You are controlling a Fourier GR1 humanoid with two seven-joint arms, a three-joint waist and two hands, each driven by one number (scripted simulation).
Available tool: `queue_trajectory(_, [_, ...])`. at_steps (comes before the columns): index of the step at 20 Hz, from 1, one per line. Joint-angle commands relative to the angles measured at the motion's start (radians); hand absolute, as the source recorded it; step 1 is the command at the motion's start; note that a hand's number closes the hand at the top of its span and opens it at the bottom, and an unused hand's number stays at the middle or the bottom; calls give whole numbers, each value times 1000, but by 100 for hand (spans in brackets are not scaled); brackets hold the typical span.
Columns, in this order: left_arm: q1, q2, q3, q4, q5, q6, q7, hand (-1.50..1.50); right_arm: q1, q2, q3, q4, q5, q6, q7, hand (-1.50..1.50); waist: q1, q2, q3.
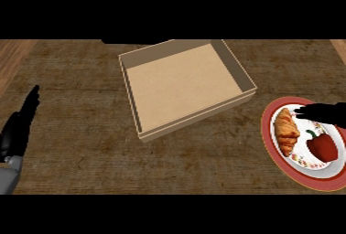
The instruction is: Pick the bell pepper from the plate and place it in the cardboard box
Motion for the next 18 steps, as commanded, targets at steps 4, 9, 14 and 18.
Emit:
queue_trajectory(4, [55, -24, 3, -62, -36, 22, 23, 0, -37, 32, -2, 36, 3, 69, -154, -150, -9, -5, -1])
queue_trajectory(9, [17, -49, -1, -63, -39, 21, 65, 0, -34, 0, 35, 3, -10, 105, -222, -150, -13, -3, -1])
queue_trajectory(14, [68, -6, 52, -61, -24, -14, 27, 0, 21, -11, 44, -104, -56, 111, -186, -150, -22, -8, -2])
queue_trajectory(18, [82, -53, 48, -25, -64, 1, -27, 0, 58, -62, 56, -187, -15, 85, -113, -150, -27, -8, -2])
